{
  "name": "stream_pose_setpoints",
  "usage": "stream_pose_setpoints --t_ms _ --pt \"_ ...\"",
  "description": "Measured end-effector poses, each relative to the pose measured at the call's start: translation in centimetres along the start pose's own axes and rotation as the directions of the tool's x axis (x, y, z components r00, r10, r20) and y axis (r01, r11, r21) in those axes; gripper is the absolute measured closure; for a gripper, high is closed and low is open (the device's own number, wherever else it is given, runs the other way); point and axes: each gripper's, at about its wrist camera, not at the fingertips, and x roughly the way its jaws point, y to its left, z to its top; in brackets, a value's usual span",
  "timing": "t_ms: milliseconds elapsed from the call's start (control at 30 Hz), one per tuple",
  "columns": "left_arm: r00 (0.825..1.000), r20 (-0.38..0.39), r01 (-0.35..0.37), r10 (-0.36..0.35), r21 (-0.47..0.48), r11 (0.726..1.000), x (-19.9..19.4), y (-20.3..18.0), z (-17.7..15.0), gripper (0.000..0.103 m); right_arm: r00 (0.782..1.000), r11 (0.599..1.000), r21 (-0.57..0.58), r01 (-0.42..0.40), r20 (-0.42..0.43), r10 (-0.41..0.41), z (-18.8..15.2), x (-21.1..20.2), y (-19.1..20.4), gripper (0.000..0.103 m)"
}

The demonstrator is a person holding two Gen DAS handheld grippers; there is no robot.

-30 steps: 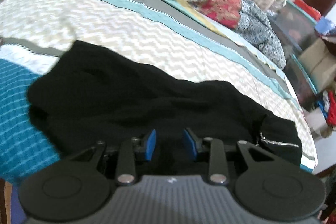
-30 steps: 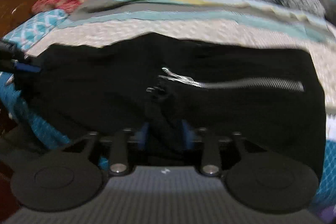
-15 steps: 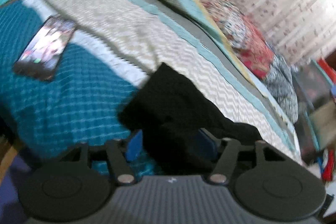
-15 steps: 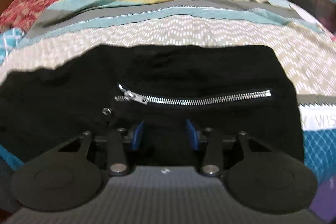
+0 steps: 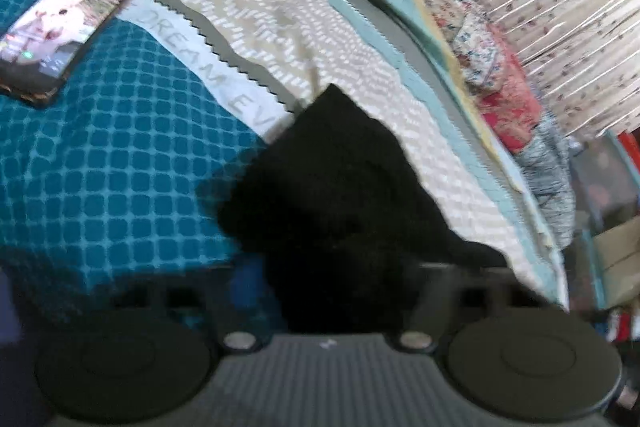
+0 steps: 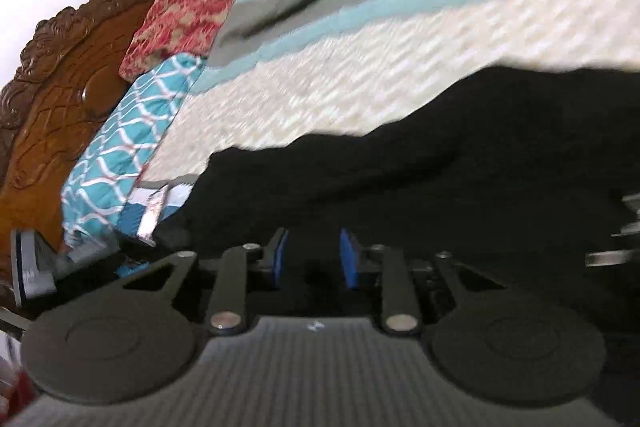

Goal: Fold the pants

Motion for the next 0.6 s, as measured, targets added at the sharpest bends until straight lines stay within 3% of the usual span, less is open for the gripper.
stream_pose_setpoints --t_ms 67,100,133,200,267,367,433,533,600 --pt "0.999 -0.008 0.033 -0.033 -0.029 0.999 -0.3 0.4 0.1 0.076 0.996 0.997 0.076 0.006 -0.089 0.001 -0.2 3.8 -0.3 0.073" --pt "0.999 -0.006 0.038 -0.038 -0.023 0.999 -0.7 0.4 0.0 0.079 0.990 0.995 0.097 0.033 -0.142 -0.019 -0.4 5.7 -0.6 0.081" --pt "0.999 0.007 0.035 -0.035 0.008 0.999 -1.1 -0.2 -0.1 0.081 0.995 0.996 0.079 0.035 -0.093 -0.027 -0.9 6.0 -0.3 0.081" --pt "0.998 0.063 0.021 -0.031 0.150 0.989 -2.3 -3.2 -1.0 0.081 0.994 0.998 0.004 0.055 -0.097 -0.055 -0.8 5.8 1.2 0.078" --pt "0.993 0.111 0.010 -0.046 0.308 0.951 -3.2 -6.5 -2.1 0.081 0.992 0.999 -0.013 0.044 -0.115 -0.045 -0.4 5.4 1.6 0.078" --pt "0.985 0.133 0.025 -0.110 0.519 0.854 -3.7 -11.8 -4.0 0.081 0.997 0.997 0.072 -0.035 -0.063 0.040 0.0 3.0 -0.2 0.076" --pt "0.980 0.119 0.045 -0.160 0.652 0.757 -3.3 -15.3 -5.9 0.081 0.998 0.992 0.115 -0.049 0.042 0.045 0.2 -0.3 -2.1 0.075" --pt "0.980 0.051 0.081 -0.193 0.782 0.618 -1.6 -19.3 -9.0 0.080 0.985 0.984 0.179 -0.008 0.170 -0.023 0.0 -5.5 -5.8 0.074" --pt "0.983 -0.042 0.131 -0.179 0.842 0.523 0.4 -21.3 -11.6 0.075 0.965 0.969 0.243 0.039 0.243 -0.100 -0.6 -9.1 -8.4 0.073"
